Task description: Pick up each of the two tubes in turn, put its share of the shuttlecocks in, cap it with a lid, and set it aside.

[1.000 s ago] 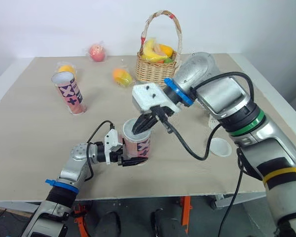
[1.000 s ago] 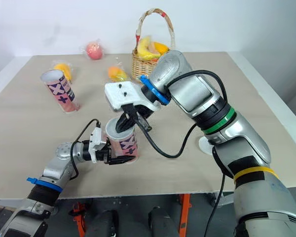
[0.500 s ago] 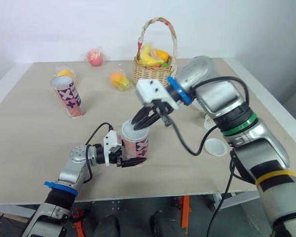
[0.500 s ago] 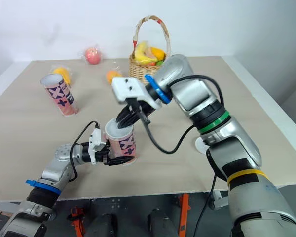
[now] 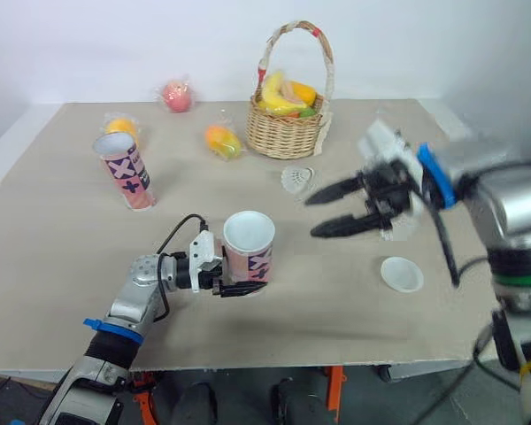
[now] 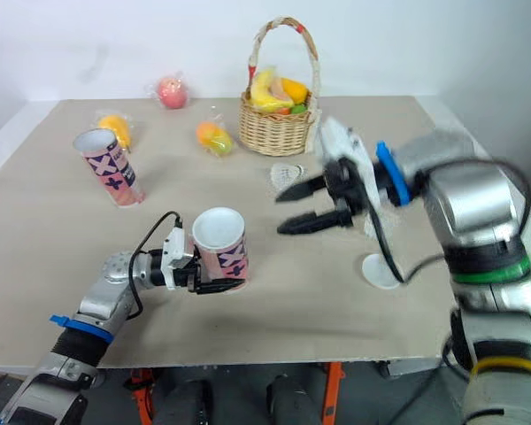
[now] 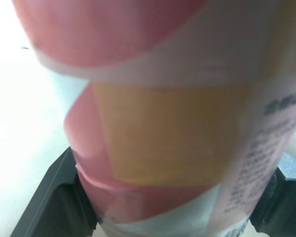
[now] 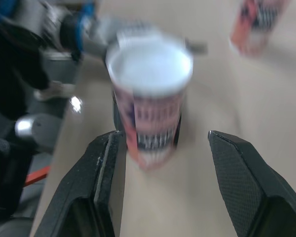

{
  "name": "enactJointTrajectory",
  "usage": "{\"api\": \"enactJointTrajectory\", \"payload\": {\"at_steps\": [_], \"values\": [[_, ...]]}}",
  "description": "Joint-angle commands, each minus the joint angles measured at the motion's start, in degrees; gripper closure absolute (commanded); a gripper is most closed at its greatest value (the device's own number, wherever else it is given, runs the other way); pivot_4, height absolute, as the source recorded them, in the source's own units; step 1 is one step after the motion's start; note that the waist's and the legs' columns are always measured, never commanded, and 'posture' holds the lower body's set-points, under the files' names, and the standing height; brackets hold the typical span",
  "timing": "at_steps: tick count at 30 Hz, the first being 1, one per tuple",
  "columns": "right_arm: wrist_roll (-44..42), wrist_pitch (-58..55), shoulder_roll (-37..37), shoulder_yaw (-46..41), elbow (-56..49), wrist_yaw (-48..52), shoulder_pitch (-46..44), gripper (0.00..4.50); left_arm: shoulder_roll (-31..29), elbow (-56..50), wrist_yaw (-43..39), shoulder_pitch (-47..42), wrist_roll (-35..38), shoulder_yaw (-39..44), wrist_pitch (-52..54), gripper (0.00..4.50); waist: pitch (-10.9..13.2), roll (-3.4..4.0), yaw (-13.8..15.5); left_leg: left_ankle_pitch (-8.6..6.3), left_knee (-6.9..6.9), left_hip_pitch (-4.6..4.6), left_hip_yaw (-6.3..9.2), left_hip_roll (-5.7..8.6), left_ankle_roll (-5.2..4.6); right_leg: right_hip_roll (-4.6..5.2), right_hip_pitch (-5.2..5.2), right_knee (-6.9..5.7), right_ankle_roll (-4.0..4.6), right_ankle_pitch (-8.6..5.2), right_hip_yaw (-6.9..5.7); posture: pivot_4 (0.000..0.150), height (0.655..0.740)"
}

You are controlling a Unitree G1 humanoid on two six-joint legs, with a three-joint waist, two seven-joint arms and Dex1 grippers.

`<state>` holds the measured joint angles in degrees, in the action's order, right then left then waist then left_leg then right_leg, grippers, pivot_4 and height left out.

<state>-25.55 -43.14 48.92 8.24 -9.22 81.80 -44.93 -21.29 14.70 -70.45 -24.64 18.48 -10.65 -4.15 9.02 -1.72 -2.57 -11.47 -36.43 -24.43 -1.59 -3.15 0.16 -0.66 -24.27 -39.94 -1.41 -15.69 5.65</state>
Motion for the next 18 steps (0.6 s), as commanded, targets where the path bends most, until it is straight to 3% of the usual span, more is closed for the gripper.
{"api": "enactJointTrajectory", "payload": {"at_steps": [1,3,6,8,12,18], "values": [[-1.3,-1.4,0.4,-3.8,-7.3,-5.8,4.7,1.53,0.2,0.5,-1.0,-1.4,0.6,0.6,0.1,0.07,0.0,0.02,-0.1,0.0,-0.02,0.0,-0.02,0.02,0.0,0.0,-0.01,0.0,-0.02,0.01,0.04,0.15,0.74],[-2.1,-3.4,-0.6,-4.4,-9.3,-9.4,7.4,1.53,0.4,0.7,-1.1,-2.2,1.6,1.3,0.8,0.07,0.1,0.02,-0.2,0.0,-0.06,-0.01,0.02,0.03,0.0,0.0,0.0,0.0,-0.34,-0.12,0.02,0.15,0.74],[-3.7,-5.5,-1.8,-4.8,-11.4,-12.7,10.1,0.82,-0.3,0.0,-2.0,-2.8,2.8,2.0,2.4,0.0,0.1,0.01,-0.1,0.03,-0.11,0.01,0.04,0.02,0.04,-0.03,0.01,0.0,-0.44,-0.1,0.01,0.15,0.74],[-4.2,-5.7,-1.8,-4.7,-12.4,-13.8,11.0,0.06,-0.7,-0.6,-2.4,-2.8,3.2,2.5,2.8,0.0,0.1,-0.01,-0.1,0.04,-0.14,0.01,0.08,0.01,0.04,-0.03,0.05,0.0,-0.45,-0.09,-0.02,0.15,0.74],[-5.3,-6.8,-1.5,-4.0,-13.3,-15.1,12.3,0.06,-2.8,-5.1,-2.8,-1.4,5.0,4.1,5.1,0.0,0.1,-0.05,-0.1,0.04,-0.15,0.0,0.04,0.02,0.04,-0.02,0.05,0.0,-0.48,-0.1,0.02,0.15,0.74],[-3.6,-6.3,-3.9,1.2,-11.5,-16.9,11.8,0.06,-11.7,-11.1,-5.2,4.4,5.0,6.1,7.7,0.0,0.2,-0.05,-0.4,0.02,-0.04,0.05,0.03,-0.08,0.02,-0.08,0.02,0.02,-0.41,-0.17,0.03,0.15,0.74]]}}
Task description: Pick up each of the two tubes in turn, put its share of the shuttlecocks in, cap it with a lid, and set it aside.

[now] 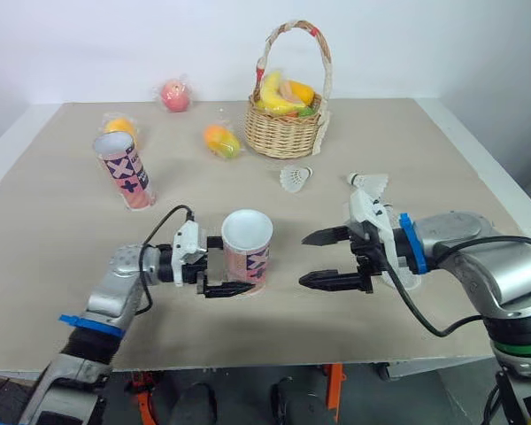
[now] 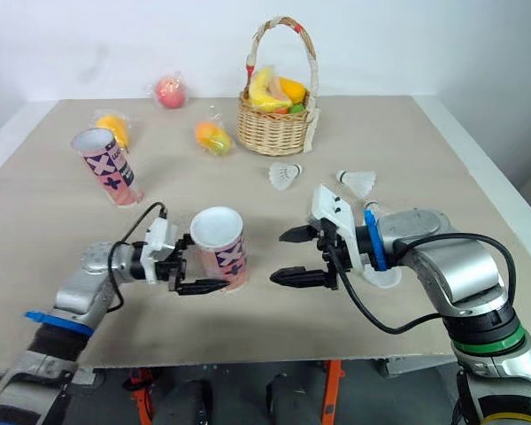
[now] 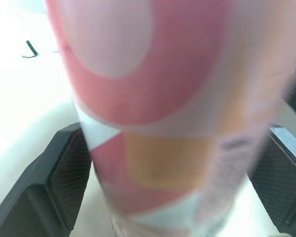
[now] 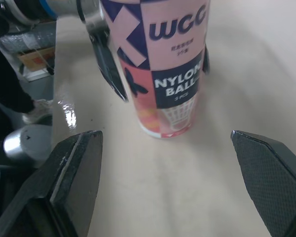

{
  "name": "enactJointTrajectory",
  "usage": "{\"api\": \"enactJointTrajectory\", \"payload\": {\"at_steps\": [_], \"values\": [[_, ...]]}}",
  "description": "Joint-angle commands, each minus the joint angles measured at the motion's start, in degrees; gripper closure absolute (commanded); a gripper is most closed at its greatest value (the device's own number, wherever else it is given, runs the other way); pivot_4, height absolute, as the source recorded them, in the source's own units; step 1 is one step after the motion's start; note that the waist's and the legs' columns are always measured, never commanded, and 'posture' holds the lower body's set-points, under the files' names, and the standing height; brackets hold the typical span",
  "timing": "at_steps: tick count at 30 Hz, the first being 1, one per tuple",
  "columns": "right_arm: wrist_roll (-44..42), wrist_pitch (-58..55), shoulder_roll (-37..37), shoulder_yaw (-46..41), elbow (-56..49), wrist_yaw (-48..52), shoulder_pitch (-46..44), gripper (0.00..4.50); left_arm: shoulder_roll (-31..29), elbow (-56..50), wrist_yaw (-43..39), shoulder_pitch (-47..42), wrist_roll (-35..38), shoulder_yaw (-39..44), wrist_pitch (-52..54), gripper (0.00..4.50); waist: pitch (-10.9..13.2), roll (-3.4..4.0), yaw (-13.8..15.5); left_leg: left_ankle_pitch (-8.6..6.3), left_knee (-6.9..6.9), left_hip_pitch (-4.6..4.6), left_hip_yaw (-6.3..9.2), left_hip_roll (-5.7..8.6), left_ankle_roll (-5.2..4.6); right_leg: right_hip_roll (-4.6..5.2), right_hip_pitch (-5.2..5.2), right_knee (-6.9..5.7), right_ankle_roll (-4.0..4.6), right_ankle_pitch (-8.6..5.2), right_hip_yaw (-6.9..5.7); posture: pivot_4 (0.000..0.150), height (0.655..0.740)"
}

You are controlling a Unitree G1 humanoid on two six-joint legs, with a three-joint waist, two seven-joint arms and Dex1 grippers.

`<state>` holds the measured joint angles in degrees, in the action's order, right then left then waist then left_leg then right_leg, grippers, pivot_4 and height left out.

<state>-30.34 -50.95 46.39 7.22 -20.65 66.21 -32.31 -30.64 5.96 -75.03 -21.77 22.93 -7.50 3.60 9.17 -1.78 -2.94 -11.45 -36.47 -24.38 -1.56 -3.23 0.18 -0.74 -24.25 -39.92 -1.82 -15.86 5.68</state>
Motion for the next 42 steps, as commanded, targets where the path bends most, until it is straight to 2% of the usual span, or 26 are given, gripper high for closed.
{"api": "enactJointTrajectory", "payload": {"at_steps": [1,8,14,18,30,33,34,35,36,37,38,42], "values": [[3.3,3.6,-2.4,4.1,0.8,-2.2,-0.8,0.06,-3.7,-3.2,-0.5,2.5,1.1,3.9,0.3,0.0,0.0,-0.01,0.0,0.0,0.01,0.02,0.0,-0.04,0.0,-0.01,0.0,0.0,0.03,-0.02,-0.01,0.15,0.74],[10.6,13.7,-8.4,10.2,5.7,-5.2,-0.1,0.06,-7.8,-8.9,1.7,7.0,4.1,9.9,3.2,0.0,0.1,-0.14,0.3,0.01,-0.08,-0.03,-0.04,-0.05,0.02,0.05,0.03,0.01,0.0,0.01,-0.05,0.15,0.74],[9.9,16.9,-12.8,10.2,9.3,-4.5,-0.6,0.06,-13.6,-16.5,2.3,12.3,12.7,18.9,11.2,0.0,0.2,-0.2,0.2,0.0,-0.03,-0.05,0.0,-0.15,0.02,0.0,-0.03,0.01,0.08,-0.01,-0.13,0.15,0.74],[10.3,19.2,-16.4,10.8,12.9,-4.0,-1.7,0.06,-17.1,-19.0,2.7,14.8,15.5,24.7,13.4,0.0,0.2,-0.27,0.1,0.0,-0.02,-0.01,-0.01,-0.25,0.03,-0.06,-0.03,0.0,0.18,0.01,-0.15,0.15,0.74],[11.1,26.4,-24.4,12.1,22.8,0.2,-5.3,0.06,-18.0,-29.7,9.0,18.6,23.6,32.1,20.2,0.0,0.2,-0.33,0.2,0.0,-0.02,0.0,-0.02,-0.25,0.07,-0.05,-0.02,0.0,0.32,0.06,-0.2,0.15,0.74],[11.5,27.9,-25.4,12.8,24.0,1.7,-5.6,0.06,-17.7,-30.9,9.8,19.6,23.2,32.2,20.0,0.0,0.2,-0.33,0.1,0.0,-0.02,0.03,-0.04,-0.29,0.07,-0.06,-0.02,0.0,0.32,0.06,-0.21,0.15,0.74],[11.6,28.1,-25.6,12.8,24.4,1.8,-5.7,0.43,-17.7,-31.1,9.9,19.8,23.2,32.1,20.0,0.0,0.2,-0.33,0.2,0.0,-0.02,0.03,-0.03,-0.29,0.07,-0.06,-0.02,0.0,0.32,0.06,-0.22,0.15,0.74],[11.8,28.2,-25.7,12.7,24.6,1.8,-5.8,0.65,-17.6,-31.2,10.1,20.0,23.1,31.8,19.9,0.0,0.2,-0.33,0.2,0.01,-0.02,0.03,-0.02,-0.29,0.07,-0.07,-0.02,0.0,0.32,0.06,-0.23,0.15,0.74],[11.8,28.0,-25.7,12.5,24.7,1.8,-5.9,0.65,-17.4,-31.3,10.2,20.1,23.0,31.5,19.8,0.0,0.2,-0.33,0.2,0.01,-0.02,0.03,-0.02,-0.29,0.07,-0.07,-0.02,0.0,0.32,0.06,-0.23,0.15,0.74],[11.7,27.8,-25.6,12.2,24.7,1.9,-6.0,1.05,-17.3,-31.3,10.4,19.9,22.8,30.9,19.6,0.0,0.2,-0.33,0.2,0.01,-0.02,0.04,-0.03,-0.3,0.08,-0.08,-0.02,0.0,0.32,0.07,-0.23,0.15,0.74],[11.7,27.6,-25.4,12.0,24.6,2.0,-6.0,1.19,-17.1,-31.2,10.5,19.5,22.5,30.3,19.4,0.0,0.2,-0.33,0.2,0.02,-0.02,0.04,-0.04,-0.3,0.09,-0.07,-0.02,0.0,0.33,0.08,-0.23,0.15,0.74],[11.2,26.1,-23.7,10.7,23.0,1.9,-5.6,1.19,-15.6,-29.6,10.8,15.7,21.1,26.0,18.4,0.0,0.2,-0.33,0.2,0.04,-0.03,0.05,-0.03,-0.28,0.13,-0.06,0.0,0.0,0.31,0.08,-0.24,0.15,0.74]]}}
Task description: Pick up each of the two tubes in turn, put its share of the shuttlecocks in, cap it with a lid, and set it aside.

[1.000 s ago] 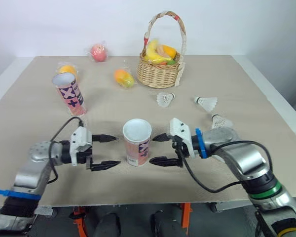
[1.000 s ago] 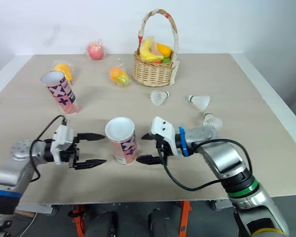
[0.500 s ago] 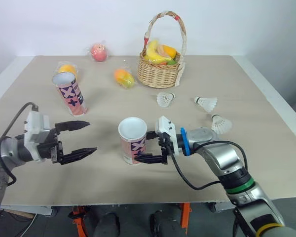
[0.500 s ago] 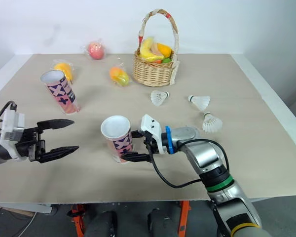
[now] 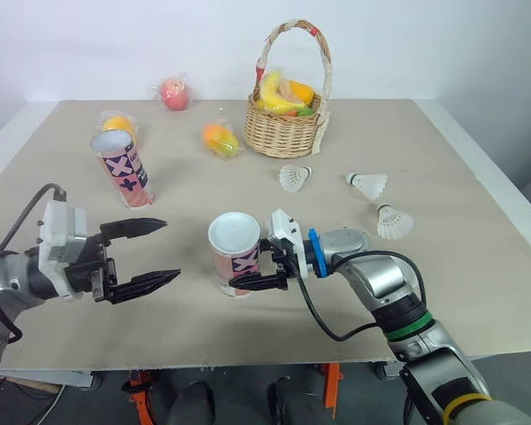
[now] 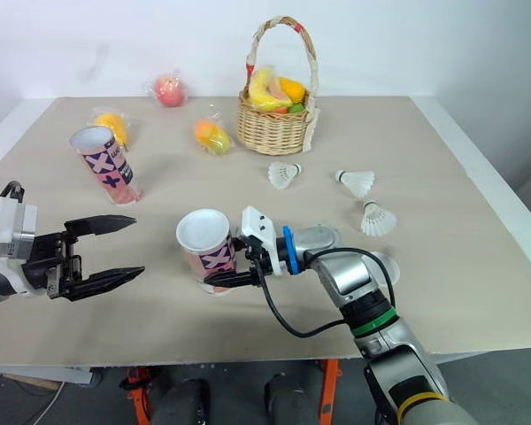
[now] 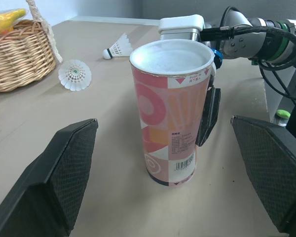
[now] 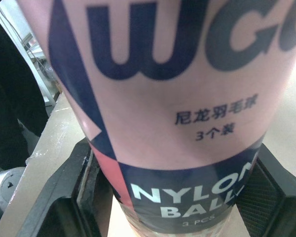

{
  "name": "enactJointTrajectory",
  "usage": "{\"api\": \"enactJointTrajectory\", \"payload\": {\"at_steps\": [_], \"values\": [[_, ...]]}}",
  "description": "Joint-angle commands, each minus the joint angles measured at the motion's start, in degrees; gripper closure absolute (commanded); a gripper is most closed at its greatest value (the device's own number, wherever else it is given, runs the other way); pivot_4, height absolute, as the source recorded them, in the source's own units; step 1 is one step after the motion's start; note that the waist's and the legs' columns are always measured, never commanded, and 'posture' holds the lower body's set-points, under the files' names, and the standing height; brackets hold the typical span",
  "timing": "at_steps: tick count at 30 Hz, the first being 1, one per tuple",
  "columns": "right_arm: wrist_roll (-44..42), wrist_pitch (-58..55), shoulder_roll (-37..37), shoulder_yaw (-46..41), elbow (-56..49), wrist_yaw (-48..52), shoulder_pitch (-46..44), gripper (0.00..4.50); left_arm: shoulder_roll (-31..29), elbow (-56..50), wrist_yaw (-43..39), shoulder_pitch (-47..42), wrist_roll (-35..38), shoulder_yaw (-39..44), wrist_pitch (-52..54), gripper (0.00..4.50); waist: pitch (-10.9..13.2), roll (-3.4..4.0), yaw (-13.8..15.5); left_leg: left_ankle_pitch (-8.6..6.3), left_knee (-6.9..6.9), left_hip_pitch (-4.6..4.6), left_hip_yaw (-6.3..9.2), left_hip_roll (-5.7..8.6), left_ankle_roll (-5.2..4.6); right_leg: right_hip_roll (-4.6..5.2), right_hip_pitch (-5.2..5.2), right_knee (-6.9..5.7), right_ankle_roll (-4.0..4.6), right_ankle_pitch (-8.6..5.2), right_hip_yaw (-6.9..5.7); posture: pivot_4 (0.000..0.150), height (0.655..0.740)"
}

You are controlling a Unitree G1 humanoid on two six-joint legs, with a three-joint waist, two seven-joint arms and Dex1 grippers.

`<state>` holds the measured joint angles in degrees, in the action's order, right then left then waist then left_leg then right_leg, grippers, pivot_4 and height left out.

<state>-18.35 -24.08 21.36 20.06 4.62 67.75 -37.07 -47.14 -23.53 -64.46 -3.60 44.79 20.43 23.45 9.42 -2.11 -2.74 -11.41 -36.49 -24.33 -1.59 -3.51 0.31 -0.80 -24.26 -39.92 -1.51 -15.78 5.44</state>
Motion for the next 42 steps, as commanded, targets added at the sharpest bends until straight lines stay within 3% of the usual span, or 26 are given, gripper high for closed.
{"api": "enactJointTrajectory", "payload": {"at_steps": [1,5,9,14,18,26,33,40,42], "values": [[-1.2,-1.2,1.8,-2.8,-2.8,0.2,-0.8,1.19,1.4,0.5,0.2,-3.9,-1.1,-3.2,-1.6,0.0,0.0,-0.01,0.0,0.0,0.0,0.0,0.0,0.01,0.01,0.0,0.0,0.0,-0.01,0.01,0.0,0.15,0.74],[-4.5,-4.5,4.2,-7.8,-5.3,-0.8,-1.2,1.19,4.9,3.9,0.8,-12.1,-3.3,-10.4,-1.4,0.0,0.0,0.01,0.5,0.11,-0.02,-0.01,0.05,0.12,0.18,0.05,0.07,0.0,-0.07,0.09,0.0,0.15,0.74],[-8.5,-7.5,7.8,-18.0,-4.5,-5.1,-3.8,1.19,10.7,8.3,1.6,-22.4,-4.7,-17.0,-0.3,0.0,0.1,-0.05,0.7,0.12,-0.13,-0.09,0.03,0.22,0.19,0.08,0.08,0.01,-0.21,0.16,0.07,0.15,0.74],[-7.1,-6.3,15.8,-32.6,9.3,-16.5,-9.1,1.19,17.9,17.1,3.0,-32.8,-7.3,-22.0,-0.2,0.0,0.1,-0.05,0.7,0.12,-0.13,-0.09,0.02,0.31,0.19,0.09,0.08,0.03,-0.03,0.3,0.16,0.15,0.74],[-2.6,-1.4,22.5,-39.4,24.6,-28.7,-13.3,1.19,23.1,25.5,5.2,-38.6,-12.9,-25.1,-2.5,0.0,0.1,-0.05,0.9,0.07,-0.04,-0.12,0.0,0.43,0.12,0.16,0.08,0.1,-0.04,0.27,0.25,0.15,0.74],[3.6,10.6,28.0,-42.0,49.3,-42.5,-17.7,1.19,30.8,34.6,9.1,-44.2,-19.7,-28.3,-3.8,0.0,0.1,0.05,0.0,-0.06,0.13,-0.21,-0.16,0.5,-0.11,0.22,0.07,0.6,-0.1,0.28,0.52,0.15,0.74],[4.2,15.4,27.3,-42.6,60.2,-45.4,-17.3,1.19,31.8,35.0,10.2,-44.2,-20.9,-27.6,-3.4,0.0,0.2,0.54,0.0,-0.06,0.18,-0.19,-0.26,0.53,-0.1,0.23,0.07,0.66,-0.18,0.33,0.65,0.15,0.74],[3.5,17.4,26.7,-43.4,64.4,-45.6,-15.9,1.19,31.4,32.8,11.2,-42.9,-20.8,-26.8,-2.5,0.0,0.2,0.6,-0.1,-0.02,0.1,-0.18,-0.44,0.61,-0.04,0.31,0.1,0.72,-0.45,0.47,0.85,0.15,0.74],[2.7,17.1,26.7,-44.2,64.8,-44.6,-15.6,0.53,31.4,32.1,11.5,-42.5,-20.6,-26.4,-2.1,0.0,0.2,0.61,-0.1,-0.01,0.08,-0.17,-0.46,0.62,-0.03,0.33,0.13,0.75,-0.49,0.5,0.86,0.15,0.74]]}}
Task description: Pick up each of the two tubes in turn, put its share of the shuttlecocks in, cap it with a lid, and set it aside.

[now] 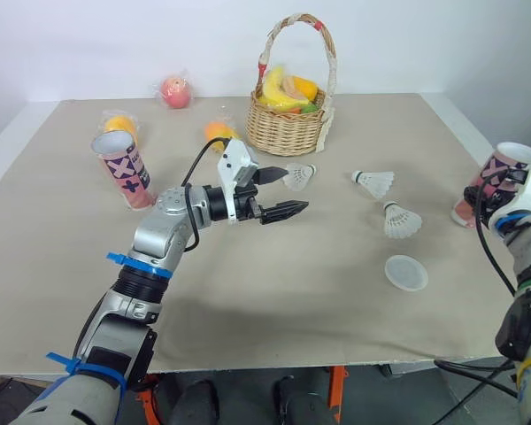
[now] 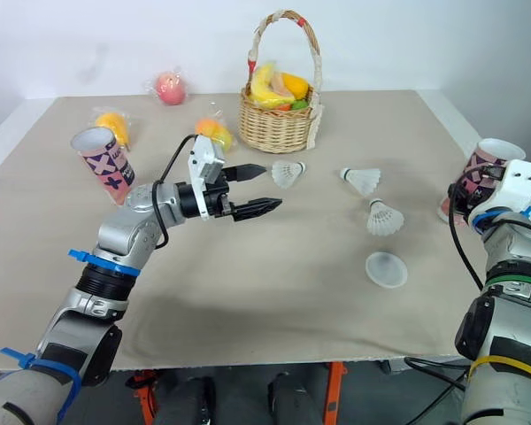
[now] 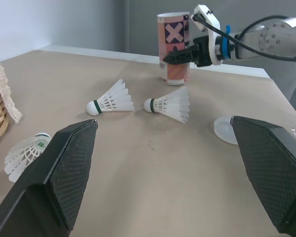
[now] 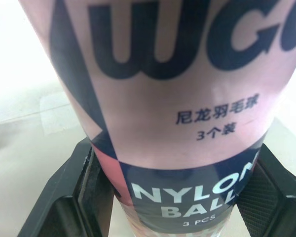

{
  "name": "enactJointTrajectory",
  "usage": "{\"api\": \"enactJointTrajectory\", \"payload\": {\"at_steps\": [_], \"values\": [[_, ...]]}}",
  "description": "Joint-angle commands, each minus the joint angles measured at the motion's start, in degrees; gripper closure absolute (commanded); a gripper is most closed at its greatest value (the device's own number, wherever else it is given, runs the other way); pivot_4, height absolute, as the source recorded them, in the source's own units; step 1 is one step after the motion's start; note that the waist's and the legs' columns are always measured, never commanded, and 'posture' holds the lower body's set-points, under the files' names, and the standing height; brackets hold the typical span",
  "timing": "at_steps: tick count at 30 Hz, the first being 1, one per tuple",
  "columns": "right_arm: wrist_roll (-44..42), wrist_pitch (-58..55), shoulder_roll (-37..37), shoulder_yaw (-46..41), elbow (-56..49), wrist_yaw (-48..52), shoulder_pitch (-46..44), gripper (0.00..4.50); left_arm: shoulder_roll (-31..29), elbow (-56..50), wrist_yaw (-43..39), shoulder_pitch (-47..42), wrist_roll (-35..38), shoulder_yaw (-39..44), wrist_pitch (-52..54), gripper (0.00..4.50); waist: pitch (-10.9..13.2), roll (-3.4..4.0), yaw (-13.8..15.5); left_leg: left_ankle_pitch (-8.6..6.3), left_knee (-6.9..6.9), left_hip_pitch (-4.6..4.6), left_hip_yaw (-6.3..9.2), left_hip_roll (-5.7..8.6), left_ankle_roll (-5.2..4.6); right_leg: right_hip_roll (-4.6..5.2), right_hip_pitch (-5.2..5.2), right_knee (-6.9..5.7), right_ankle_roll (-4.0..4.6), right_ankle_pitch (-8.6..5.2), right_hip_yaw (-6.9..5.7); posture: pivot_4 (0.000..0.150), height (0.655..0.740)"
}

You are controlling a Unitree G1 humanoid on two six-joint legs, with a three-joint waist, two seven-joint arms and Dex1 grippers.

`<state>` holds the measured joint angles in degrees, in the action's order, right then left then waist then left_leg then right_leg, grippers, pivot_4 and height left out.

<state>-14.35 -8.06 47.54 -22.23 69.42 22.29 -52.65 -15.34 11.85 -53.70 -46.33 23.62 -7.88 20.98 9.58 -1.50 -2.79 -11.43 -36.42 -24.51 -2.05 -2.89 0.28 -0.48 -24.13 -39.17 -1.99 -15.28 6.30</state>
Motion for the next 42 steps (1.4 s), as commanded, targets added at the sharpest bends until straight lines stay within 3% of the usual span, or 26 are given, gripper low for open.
{"api": "enactJointTrajectory", "payload": {"at_steps": [1,12,25,29,32,38,42], "values": [[-1.3,1.2,0.5,-1.9,-0.1,1.6,0.3,0.25,-0.4,-3.6,1.0,0.4,0.7,2.1,0.6,0.0,0.0,0.0,0.0,0.0,-0.01,0.01,0.0,0.0,0.0,0.0,0.03,0.02,-0.01,0.01,0.0,0.15,0.74],[-3.1,-5.7,3.3,-1.4,-7.9,10.9,3.5,0.11,0.2,-3.8,1.5,1.1,0.5,2.7,0.8,0.0,0.0,0.01,0.0,0.04,-0.03,0.2,-0.02,0.03,0.07,0.03,0.23,0.03,-0.09,0.05,0.02,0.15,0.74],[-12.0,-25.0,7.9,-6.2,-48.5,24.3,32.7,0.11,-3.7,-8.1,-0.4,3.7,3.1,5.3,4.9,0.0,-0.1,0.3,0.0,0.04,-0.08,0.22,-0.02,0.07,0.06,0.06,0.3,0.09,-0.26,0.12,0.06,0.15,0.74],[-25.0,-33.0,6.3,-4.9,-72.1,32.2,35.8,0.11,-5.7,-16.6,9.3,11.5,3.6,10.9,10.3,0.0,0.0,0.52,-0.9,0.03,-0.11,0.48,0.05,-0.01,0.06,-0.04,0.52,0.09,-0.59,0.0,0.07,0.15,0.74],[-28.0,-34.9,3.0,1.8,-80.8,32.0,32.8,0.11,-4.9,-21.6,17.3,16.7,4.1,14.6,14.0,0.0,0.1,0.3,-1.4,0.03,-0.11,0.87,0.34,-0.08,0.04,-0.19,0.89,0.09,-0.55,0.03,-0.03,0.15,0.74],[-28.6,-35.2,-5.4,14.0,-85.3,32.4,27.4,0.11,-0.9,-26.3,32.2,27.9,1.5,21.9,12.8,0.0,0.2,-0.01,-1.2,0.21,-0.21,0.92,0.5,0.02,0.05,-0.15,1.04,0.1,-0.58,0.24,-0.05,0.15,0.74],[-24.8,-32.4,-9.1,19.3,-82.9,31.8,24.7,0.11,0.3,-24.7,39.3,30.2,-1.0,25.5,9.7,0.0,0.3,-0.13,-0.6,0.24,-0.28,0.61,0.51,0.07,0.06,-0.12,0.79,0.12,-0.64,0.3,-0.03,0.15,0.74]]}}
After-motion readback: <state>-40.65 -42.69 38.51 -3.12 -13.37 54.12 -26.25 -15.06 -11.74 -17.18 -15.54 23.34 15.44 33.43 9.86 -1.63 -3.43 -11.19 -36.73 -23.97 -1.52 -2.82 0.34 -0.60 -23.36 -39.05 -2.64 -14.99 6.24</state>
